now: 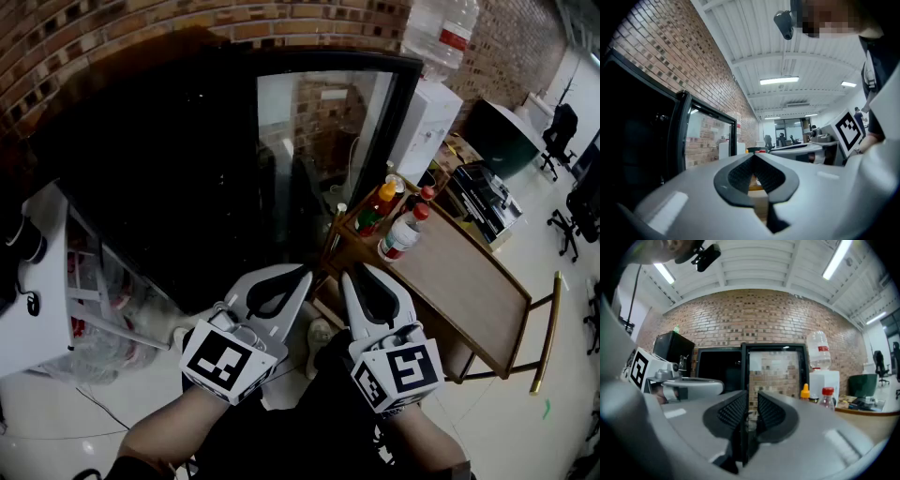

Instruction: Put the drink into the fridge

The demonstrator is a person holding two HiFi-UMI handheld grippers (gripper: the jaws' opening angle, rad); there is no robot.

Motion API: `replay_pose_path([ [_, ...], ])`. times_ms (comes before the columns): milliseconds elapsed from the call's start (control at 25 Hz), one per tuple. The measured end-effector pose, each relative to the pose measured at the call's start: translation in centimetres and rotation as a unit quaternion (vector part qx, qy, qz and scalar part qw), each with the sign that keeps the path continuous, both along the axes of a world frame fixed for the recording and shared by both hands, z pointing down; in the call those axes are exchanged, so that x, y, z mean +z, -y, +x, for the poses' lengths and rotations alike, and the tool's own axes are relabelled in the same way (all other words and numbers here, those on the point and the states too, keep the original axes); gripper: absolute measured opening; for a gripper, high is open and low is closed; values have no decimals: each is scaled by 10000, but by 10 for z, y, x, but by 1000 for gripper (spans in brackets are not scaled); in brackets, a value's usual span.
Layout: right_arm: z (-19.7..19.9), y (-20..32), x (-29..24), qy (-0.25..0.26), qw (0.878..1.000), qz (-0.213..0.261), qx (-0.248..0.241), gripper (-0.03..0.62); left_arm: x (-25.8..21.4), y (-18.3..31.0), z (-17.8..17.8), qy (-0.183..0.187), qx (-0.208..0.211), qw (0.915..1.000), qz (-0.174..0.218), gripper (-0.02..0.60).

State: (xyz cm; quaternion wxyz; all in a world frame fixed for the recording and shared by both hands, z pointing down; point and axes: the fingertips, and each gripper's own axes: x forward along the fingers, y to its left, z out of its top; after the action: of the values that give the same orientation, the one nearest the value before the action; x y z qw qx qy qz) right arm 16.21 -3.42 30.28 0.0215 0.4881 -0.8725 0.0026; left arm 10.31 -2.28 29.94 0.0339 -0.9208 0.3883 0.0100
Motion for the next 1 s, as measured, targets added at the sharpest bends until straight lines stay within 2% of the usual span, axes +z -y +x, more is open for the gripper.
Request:
replay_pose_path([
  [320, 59, 40, 9, 50, 9963, -177, 844, 130, 5, 37, 46, 92, 473, 9987, -146, 3],
  [520, 89, 57, 24, -54, 9899, -431, 1350, 193, 15, 56, 70, 292, 823, 9961, -107, 3],
  [880, 126, 96, 46, -325, 9783, -831, 1871, 288, 24, 78, 111, 362, 1339, 9901, -231, 3],
  [1000, 136, 111, 55, -350, 9750, -968, 1970, 307, 20, 86, 123, 247, 1418, 9890, -327, 3],
])
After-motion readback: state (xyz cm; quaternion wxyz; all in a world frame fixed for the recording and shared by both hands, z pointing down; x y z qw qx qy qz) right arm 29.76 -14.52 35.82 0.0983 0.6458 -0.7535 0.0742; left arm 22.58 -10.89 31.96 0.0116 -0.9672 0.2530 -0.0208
